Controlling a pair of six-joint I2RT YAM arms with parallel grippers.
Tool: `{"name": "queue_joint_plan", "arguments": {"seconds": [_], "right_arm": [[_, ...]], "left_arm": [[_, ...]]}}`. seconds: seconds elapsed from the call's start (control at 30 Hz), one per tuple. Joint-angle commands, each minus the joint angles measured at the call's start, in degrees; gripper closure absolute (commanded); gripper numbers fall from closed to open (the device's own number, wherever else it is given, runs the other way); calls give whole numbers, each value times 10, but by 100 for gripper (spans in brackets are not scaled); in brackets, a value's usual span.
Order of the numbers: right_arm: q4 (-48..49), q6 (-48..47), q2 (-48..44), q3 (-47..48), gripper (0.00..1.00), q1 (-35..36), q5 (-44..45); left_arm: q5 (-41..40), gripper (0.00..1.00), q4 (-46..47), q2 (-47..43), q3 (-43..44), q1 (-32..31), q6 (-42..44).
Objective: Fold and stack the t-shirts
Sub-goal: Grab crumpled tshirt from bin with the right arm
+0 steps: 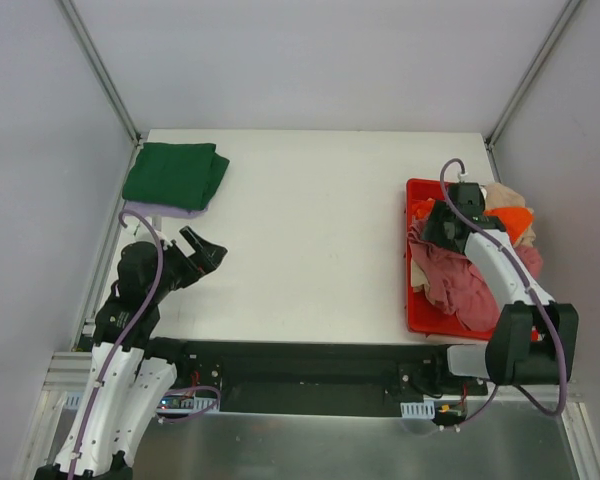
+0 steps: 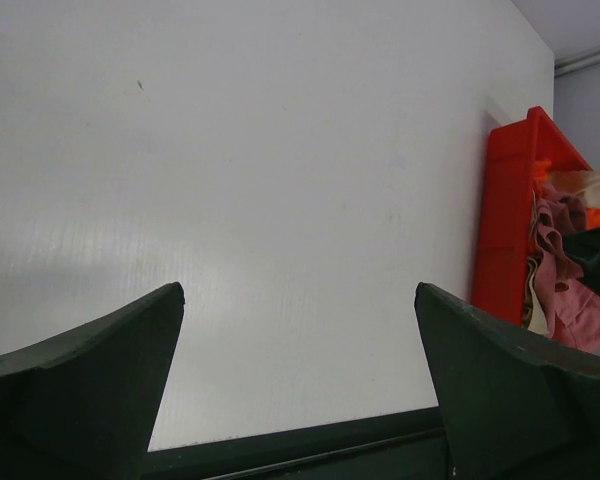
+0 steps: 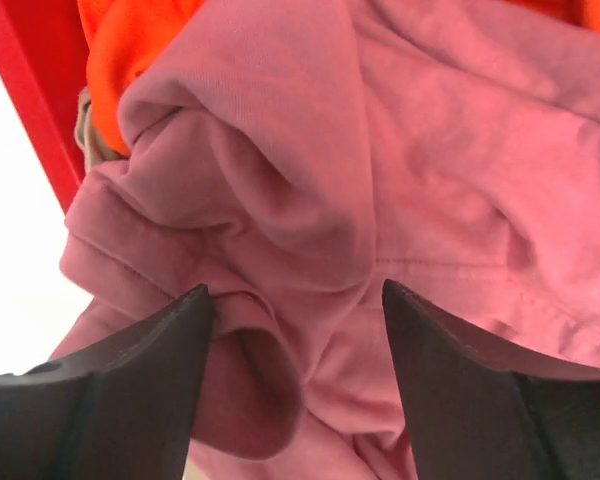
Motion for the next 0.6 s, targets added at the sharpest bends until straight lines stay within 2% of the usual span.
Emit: {"name": "queue_joint_plan", "arguments": {"seconds": [0.0,0.07,0.13,0.2,0.4,0.5,0.57], "right_arm": [[38,-11,29,34,39,-3,16],[45,-9,25,36,54,-3,23],[45,-8,10,40,80,-6,13],[44,-11,-25,46,99,-6,-5],[36,-18,-191,97,99,-5,-38],[46,-8,-269,145,100,-5,-83],[51,-1,-285,191,99,-6,-127]], "left_arm": [[19,1,23,-5,-4,4,-2],[23,1,24,-3,-5,4,-1],[27,1,24,-2,-5,4,-1],[31,1,25,-1,-5,4,0],[34,1,24,-7,-7,4,-2],[38,1,24,-6,-8,4,-3],[40,1,25,-8,-7,4,-4]]}}
